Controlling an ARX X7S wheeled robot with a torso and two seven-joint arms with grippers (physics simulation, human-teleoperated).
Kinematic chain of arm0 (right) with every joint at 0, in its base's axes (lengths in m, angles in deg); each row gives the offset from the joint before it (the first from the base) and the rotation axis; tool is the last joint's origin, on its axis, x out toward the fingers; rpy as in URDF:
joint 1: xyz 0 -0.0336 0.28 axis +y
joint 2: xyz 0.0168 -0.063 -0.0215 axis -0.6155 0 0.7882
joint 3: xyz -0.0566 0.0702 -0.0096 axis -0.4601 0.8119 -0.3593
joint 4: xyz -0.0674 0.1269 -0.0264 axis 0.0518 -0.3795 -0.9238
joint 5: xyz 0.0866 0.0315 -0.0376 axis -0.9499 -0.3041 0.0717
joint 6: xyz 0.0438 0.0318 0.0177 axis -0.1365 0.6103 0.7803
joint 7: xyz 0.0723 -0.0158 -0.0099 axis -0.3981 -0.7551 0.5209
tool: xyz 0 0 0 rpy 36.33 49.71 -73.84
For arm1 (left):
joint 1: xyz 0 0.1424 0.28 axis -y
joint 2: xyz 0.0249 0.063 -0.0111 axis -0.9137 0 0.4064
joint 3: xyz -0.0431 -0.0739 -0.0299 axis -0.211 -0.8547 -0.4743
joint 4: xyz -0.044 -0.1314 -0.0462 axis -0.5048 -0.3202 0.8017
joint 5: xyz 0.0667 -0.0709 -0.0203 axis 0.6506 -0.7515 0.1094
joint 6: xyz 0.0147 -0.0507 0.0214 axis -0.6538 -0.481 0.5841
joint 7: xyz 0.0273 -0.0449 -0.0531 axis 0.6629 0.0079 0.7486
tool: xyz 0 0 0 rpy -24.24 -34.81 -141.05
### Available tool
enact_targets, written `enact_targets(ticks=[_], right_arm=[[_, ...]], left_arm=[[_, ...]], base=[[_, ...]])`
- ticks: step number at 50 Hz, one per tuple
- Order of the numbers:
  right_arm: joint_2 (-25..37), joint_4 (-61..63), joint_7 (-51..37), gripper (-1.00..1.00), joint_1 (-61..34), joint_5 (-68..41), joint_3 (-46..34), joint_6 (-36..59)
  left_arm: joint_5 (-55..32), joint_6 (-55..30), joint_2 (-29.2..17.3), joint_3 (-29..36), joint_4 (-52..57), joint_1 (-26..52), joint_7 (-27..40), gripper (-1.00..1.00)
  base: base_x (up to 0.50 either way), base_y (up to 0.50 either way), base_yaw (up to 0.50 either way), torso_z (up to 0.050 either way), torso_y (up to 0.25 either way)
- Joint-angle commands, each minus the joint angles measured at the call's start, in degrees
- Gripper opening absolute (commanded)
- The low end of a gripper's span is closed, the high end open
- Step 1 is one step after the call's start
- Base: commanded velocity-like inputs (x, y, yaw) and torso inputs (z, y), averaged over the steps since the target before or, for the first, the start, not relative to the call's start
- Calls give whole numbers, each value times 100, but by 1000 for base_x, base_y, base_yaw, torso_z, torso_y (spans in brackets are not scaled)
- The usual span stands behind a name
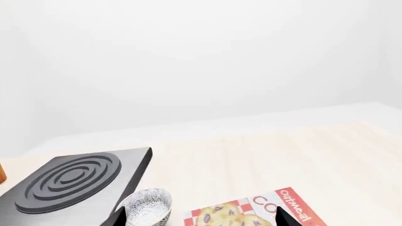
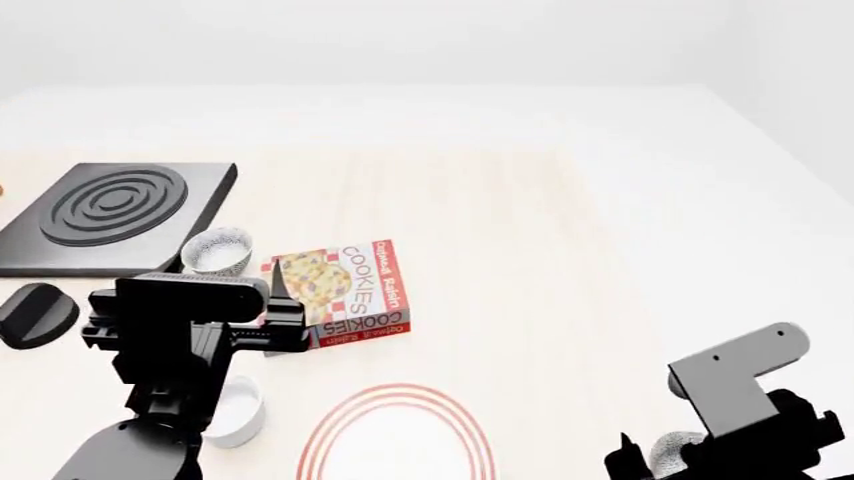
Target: Pick the akita bowl next to the cookies box and place it on the plate.
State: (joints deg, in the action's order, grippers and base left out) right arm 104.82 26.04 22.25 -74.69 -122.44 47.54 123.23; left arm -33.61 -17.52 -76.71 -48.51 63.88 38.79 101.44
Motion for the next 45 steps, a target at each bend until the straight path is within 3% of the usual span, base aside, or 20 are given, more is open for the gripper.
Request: enact_targets(ticks=[1, 21, 45], right_arm=[[112, -104, -11, 100, 177, -42, -157, -92], [33, -274, 309, 100, 533, 261, -487, -91], [-85, -873, 1368, 100, 761, 1578, -572, -277]], left_arm=[[-12, 12, -13, 32, -30, 15, 17, 100], [-28, 121, -24, 64, -130, -10, 36, 100], [-88, 102, -56, 51, -102, -23, 86, 100]], base=[[0, 0, 0, 0, 0], [0, 0, 0, 0, 0], [0, 0, 0, 0, 0]])
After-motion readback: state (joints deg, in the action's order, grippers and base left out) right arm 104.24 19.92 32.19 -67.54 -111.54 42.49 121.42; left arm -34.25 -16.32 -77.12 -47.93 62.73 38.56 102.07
